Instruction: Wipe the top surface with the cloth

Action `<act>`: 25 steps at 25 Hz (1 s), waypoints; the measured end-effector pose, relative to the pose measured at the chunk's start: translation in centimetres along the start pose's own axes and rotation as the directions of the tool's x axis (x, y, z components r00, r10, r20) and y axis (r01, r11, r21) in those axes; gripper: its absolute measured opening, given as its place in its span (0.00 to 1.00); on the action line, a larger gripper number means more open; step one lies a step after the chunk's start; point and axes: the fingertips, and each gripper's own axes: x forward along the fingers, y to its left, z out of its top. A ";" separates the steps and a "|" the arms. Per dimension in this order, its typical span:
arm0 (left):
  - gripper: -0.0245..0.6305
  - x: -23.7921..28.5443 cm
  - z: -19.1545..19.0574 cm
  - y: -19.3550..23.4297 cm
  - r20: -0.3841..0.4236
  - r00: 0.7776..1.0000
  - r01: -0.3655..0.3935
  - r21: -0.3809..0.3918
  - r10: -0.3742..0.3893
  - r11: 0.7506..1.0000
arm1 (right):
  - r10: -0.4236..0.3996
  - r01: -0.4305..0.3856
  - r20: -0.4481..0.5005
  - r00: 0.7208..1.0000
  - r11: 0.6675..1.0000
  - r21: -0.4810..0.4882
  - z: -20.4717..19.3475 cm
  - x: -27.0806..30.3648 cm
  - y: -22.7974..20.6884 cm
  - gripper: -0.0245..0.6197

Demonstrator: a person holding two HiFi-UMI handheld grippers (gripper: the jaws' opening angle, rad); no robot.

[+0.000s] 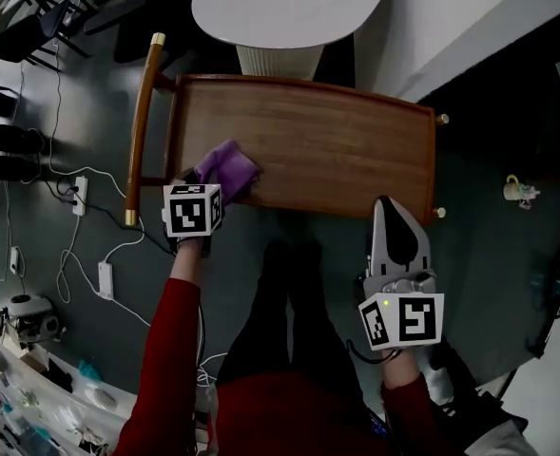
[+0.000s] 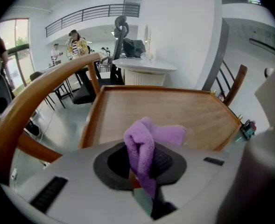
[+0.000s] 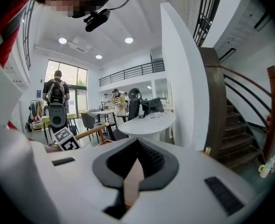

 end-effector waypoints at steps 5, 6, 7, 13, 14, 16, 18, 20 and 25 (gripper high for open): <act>0.14 -0.9 -0.4 3.8 0.002 0.996 -0.093 -0.002 0.093 0.996 | 0.025 -0.025 -0.001 1.000 1.000 -0.013 0.0 0.4 0.7 0.06; 0.14 -0.8 -0.5 4.2 0.002 0.994 -0.106 -0.003 0.106 0.994 | 0.028 -0.028 -0.001 1.000 0.999 -0.014 -0.1 0.5 0.7 0.06; 0.14 -0.8 -0.7 4.7 0.001 0.993 -0.120 -0.001 0.120 0.993 | 0.031 -0.031 -0.002 1.000 0.999 -0.016 -0.2 0.6 0.8 0.06; 0.14 -1.1 -1.1 6.5 -0.008 0.981 -0.192 0.028 0.192 0.981 | 0.032 -0.032 -0.002 0.999 0.999 -0.021 0.0 0.7 0.9 0.06; 0.14 -1.1 -1.2 6.9 -0.011 0.978 -0.206 0.033 0.206 0.978 | 0.031 -0.031 -0.001 1.000 0.999 -0.021 0.0 0.7 0.8 0.06; 0.14 -1.1 -1.4 7.4 -0.019 0.973 -0.229 0.047 0.230 0.972 | 0.030 -0.030 0.000 1.000 0.999 -0.021 -0.1 0.7 0.7 0.06; 0.14 -1.0 -1.5 7.8 -0.021 0.965 -0.260 0.074 0.262 0.963 | 0.024 -0.024 0.002 1.000 0.999 -0.020 -0.1 0.8 0.5 0.06; 0.14 -1.3 -1.2 8.2 0.004 0.949 -0.313 0.128 0.315 0.941 | 0.015 -0.015 0.006 1.000 1.000 -0.020 0.0 0.8 0.4 0.06; 0.14 -4.8 1.5 5.7 0.176 0.947 -0.307 0.246 0.269 0.919 | -0.011 0.012 0.043 0.999 1.000 -0.023 0.8 0.4 1.2 0.06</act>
